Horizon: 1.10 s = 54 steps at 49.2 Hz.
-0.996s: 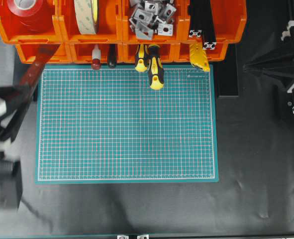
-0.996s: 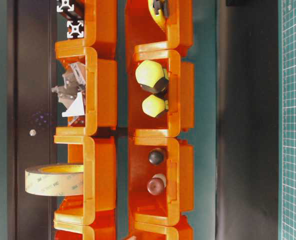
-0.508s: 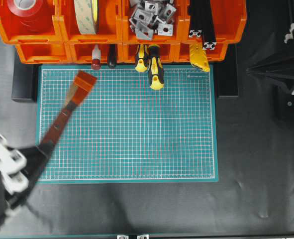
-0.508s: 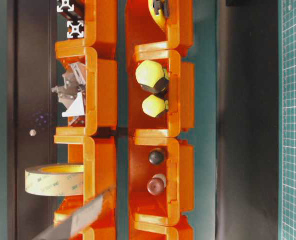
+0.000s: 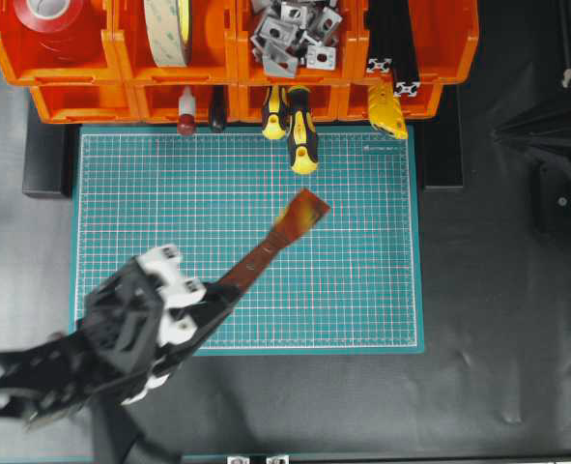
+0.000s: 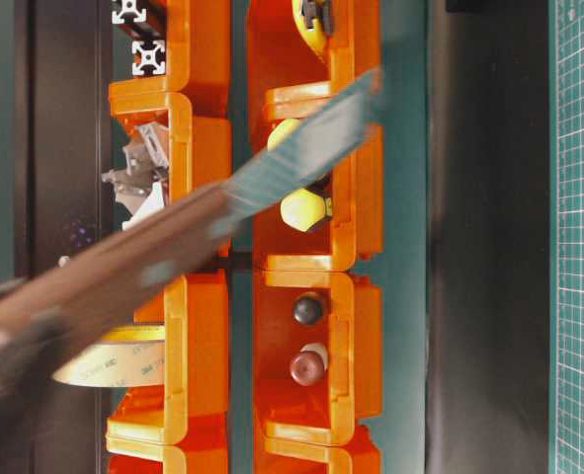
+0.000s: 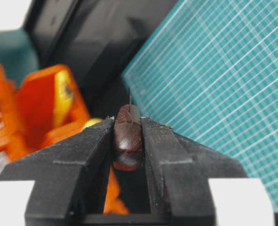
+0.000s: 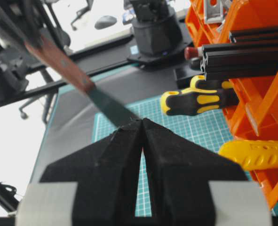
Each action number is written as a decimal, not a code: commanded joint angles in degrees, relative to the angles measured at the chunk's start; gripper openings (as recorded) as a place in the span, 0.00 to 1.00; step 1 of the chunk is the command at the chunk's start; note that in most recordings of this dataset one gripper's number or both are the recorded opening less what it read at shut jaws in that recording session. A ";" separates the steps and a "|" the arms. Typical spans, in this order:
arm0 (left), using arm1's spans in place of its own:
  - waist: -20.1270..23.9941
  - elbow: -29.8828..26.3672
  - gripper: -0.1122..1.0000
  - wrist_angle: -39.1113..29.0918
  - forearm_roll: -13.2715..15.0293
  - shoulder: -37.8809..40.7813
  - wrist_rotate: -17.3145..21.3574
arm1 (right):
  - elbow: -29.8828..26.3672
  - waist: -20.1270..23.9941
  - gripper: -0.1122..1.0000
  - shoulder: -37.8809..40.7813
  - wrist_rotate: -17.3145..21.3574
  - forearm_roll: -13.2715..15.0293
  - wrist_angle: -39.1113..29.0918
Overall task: Pick scraper from container rack with left arm.
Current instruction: 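Pull the scraper out of the rack with the left gripper, then swing the held scraper over the mat toward the right gripper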
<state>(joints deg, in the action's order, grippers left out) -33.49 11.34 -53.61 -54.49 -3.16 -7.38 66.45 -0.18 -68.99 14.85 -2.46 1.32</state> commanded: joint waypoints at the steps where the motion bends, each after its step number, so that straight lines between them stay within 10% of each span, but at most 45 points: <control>1: 3.16 2.90 0.28 6.15 -0.53 -0.62 -2.11 | -2.29 0.09 0.09 -0.18 0.18 -0.18 -1.14; 16: 9.05 9.67 0.28 15.82 -0.53 -0.62 -8.44 | -4.48 0.09 0.09 -2.11 1.32 -0.26 -2.64; 54: 13.80 11.25 0.28 19.25 -0.53 2.37 -8.53 | -4.75 0.09 0.09 -2.46 1.41 -0.26 -6.24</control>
<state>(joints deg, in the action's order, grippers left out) -19.69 23.91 -34.72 -54.58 0.00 -15.73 63.63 -0.09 -72.07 16.17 -2.64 -4.92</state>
